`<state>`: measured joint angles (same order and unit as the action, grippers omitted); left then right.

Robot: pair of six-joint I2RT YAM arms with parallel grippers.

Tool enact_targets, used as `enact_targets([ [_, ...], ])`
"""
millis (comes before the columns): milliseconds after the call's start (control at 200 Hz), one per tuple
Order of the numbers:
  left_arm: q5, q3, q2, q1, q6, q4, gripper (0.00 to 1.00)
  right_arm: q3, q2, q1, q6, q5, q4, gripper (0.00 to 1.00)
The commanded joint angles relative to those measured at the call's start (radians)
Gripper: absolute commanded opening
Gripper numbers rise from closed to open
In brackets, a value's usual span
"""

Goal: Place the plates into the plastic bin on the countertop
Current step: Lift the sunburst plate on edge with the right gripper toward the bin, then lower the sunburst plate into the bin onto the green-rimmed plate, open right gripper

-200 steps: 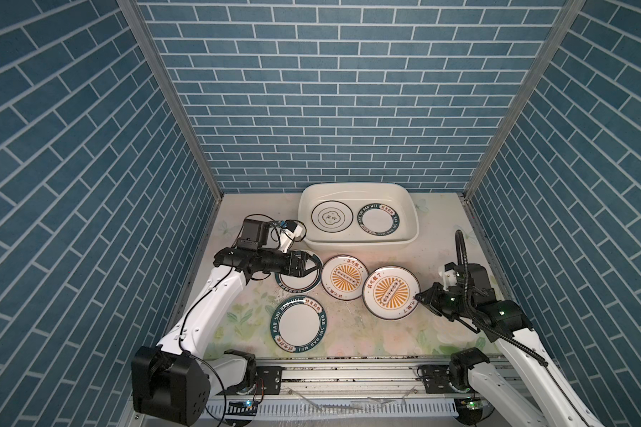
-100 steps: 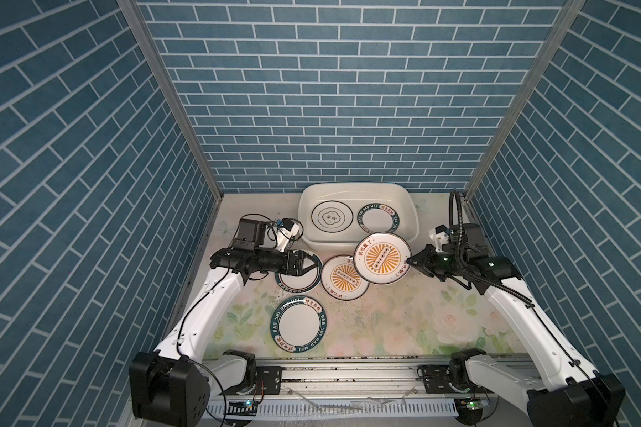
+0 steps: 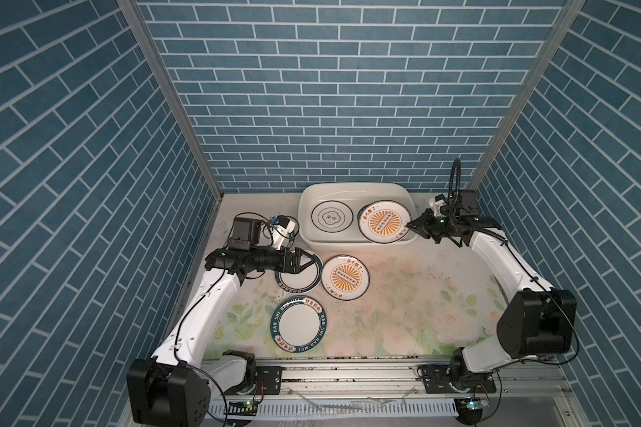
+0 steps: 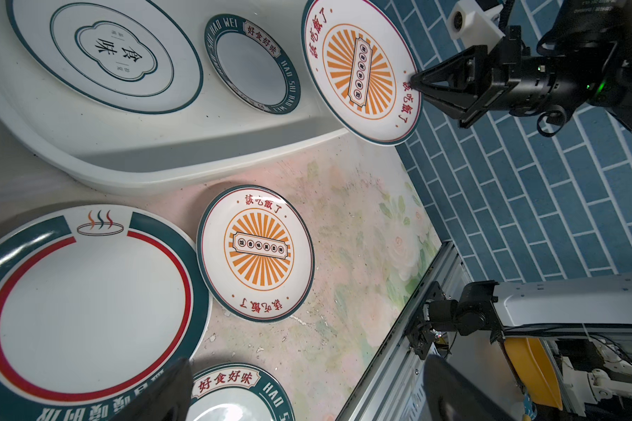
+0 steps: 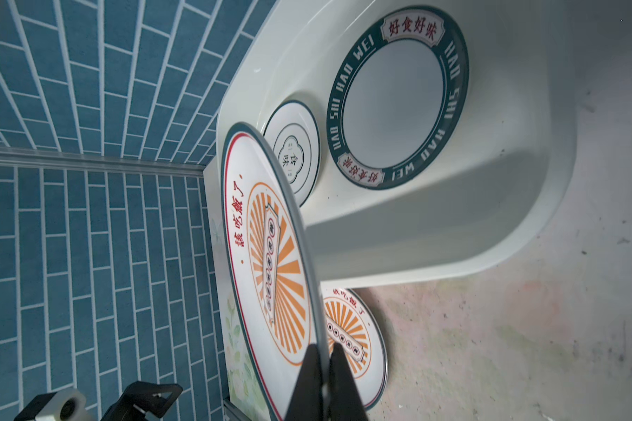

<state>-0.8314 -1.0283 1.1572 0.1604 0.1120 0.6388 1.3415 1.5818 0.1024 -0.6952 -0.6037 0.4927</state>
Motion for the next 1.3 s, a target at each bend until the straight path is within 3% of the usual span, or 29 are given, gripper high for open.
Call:
enact_targets([
  [0,-0.009,-0.026,-0.015,-0.018,-0.012,0.017,0.99,0.093,0.086,-0.014,0.075,-0.046,-0.05,0.0],
  [485,-0.038,-0.038,-0.004,-0.053,-0.009,0.021,1.0,0.354,0.441,-0.026,0.116,-0.023,-0.099,0.0],
  [1295,-0.039,-0.026,-0.005,-0.065,-0.011,0.011,1.0,0.486,0.652,-0.024,0.176,0.081,-0.011,0.0],
])
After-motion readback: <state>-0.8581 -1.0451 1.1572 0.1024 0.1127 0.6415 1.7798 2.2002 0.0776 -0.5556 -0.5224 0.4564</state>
